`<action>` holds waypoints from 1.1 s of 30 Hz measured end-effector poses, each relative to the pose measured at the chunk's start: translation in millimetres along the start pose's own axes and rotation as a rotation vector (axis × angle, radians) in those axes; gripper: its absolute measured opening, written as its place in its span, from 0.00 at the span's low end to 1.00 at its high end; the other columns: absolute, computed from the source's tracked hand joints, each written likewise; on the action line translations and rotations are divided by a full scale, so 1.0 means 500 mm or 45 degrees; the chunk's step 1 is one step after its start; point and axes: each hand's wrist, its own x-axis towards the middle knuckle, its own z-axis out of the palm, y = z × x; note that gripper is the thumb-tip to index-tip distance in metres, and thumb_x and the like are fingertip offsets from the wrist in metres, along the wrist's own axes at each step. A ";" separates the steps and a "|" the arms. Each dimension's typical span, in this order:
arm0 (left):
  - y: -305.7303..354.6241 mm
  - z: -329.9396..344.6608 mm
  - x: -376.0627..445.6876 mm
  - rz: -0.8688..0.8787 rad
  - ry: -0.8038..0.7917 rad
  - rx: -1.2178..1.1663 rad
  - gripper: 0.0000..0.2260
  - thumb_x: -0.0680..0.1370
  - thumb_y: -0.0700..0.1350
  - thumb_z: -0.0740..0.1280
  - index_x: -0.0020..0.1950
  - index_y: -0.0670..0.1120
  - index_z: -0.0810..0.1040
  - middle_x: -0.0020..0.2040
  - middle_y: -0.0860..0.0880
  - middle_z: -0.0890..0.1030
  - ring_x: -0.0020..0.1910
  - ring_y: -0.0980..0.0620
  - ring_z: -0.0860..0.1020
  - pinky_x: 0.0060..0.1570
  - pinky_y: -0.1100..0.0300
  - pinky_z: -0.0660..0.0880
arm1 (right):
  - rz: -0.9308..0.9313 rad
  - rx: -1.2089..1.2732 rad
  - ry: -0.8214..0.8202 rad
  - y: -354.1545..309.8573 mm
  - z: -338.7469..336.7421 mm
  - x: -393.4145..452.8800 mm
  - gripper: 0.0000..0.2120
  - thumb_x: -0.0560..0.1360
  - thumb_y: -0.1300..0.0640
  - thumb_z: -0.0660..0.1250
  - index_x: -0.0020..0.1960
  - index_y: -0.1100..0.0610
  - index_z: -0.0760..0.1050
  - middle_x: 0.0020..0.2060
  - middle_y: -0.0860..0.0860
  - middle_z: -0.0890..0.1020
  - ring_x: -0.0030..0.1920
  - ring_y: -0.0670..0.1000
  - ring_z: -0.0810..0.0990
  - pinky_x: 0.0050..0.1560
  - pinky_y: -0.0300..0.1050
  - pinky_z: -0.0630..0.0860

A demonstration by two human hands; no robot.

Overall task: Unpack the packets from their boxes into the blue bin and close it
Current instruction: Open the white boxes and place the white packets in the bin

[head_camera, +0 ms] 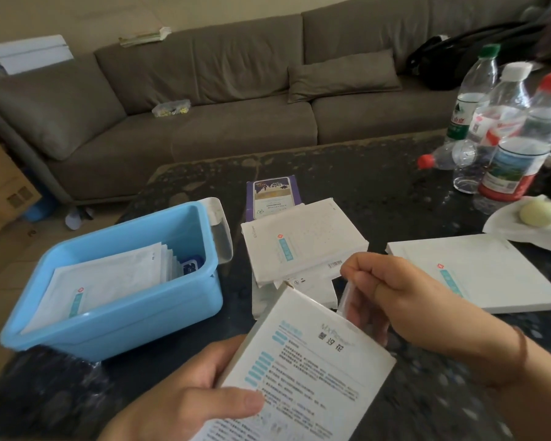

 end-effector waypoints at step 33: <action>-0.011 -0.024 -0.016 0.146 -0.138 -0.268 0.23 0.81 0.28 0.55 0.77 0.39 0.62 0.73 0.32 0.67 0.72 0.33 0.66 0.71 0.40 0.64 | -0.177 0.115 0.336 0.022 0.055 -0.007 0.15 0.71 0.45 0.68 0.58 0.41 0.72 0.37 0.47 0.85 0.35 0.47 0.84 0.37 0.45 0.81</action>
